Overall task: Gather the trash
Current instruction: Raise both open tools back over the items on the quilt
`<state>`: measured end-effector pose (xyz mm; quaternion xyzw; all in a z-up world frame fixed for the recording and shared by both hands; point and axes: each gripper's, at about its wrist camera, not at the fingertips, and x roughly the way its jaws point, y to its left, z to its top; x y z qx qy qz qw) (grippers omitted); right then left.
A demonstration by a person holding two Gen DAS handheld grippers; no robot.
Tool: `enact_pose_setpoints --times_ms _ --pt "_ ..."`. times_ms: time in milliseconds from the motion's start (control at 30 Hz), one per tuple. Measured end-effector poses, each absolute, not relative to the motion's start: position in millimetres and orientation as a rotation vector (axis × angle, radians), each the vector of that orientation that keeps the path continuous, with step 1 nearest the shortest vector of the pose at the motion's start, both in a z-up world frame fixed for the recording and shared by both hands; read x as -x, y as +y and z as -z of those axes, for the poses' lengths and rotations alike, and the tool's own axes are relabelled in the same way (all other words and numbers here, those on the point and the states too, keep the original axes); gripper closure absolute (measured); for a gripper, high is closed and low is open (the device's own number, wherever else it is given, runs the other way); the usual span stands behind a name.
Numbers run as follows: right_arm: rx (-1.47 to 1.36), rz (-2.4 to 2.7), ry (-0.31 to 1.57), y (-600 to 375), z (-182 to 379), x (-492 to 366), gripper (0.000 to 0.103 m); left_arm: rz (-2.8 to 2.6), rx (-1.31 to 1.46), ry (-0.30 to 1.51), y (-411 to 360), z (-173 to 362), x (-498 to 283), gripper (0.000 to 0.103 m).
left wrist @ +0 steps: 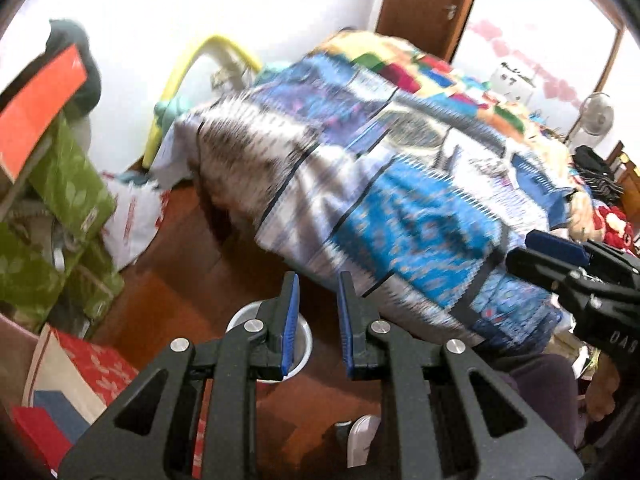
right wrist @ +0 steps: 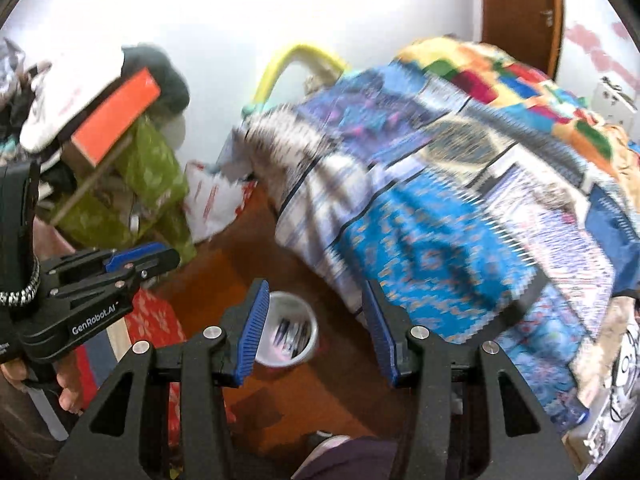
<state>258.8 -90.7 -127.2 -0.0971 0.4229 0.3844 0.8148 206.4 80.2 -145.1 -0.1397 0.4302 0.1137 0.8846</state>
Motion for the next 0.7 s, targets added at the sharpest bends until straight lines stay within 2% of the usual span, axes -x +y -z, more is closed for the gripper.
enact_pose_setpoints --times_ms 200,433,467,533,600,700 --pt "0.151 -0.755 0.761 -145 79 -264 0.058 -0.169 0.24 0.813 37 105 -221 0.086" --pt "0.122 -0.676 0.625 -203 43 -267 0.058 -0.076 0.195 0.752 -19 74 -255 0.078" --pt "0.12 -0.665 0.615 -210 40 -269 0.058 -0.065 0.188 0.749 -27 71 -259 0.076" --pt "0.113 -0.639 0.6 -226 36 -276 0.056 -0.047 0.174 0.742 -40 67 -271 0.059" --pt "0.107 -0.607 0.587 -240 34 -283 0.052 -0.031 0.166 0.735 -50 65 -281 0.049" --pt "0.107 -0.547 0.573 -260 34 -298 0.042 -0.002 0.158 0.742 -68 64 -304 0.044"
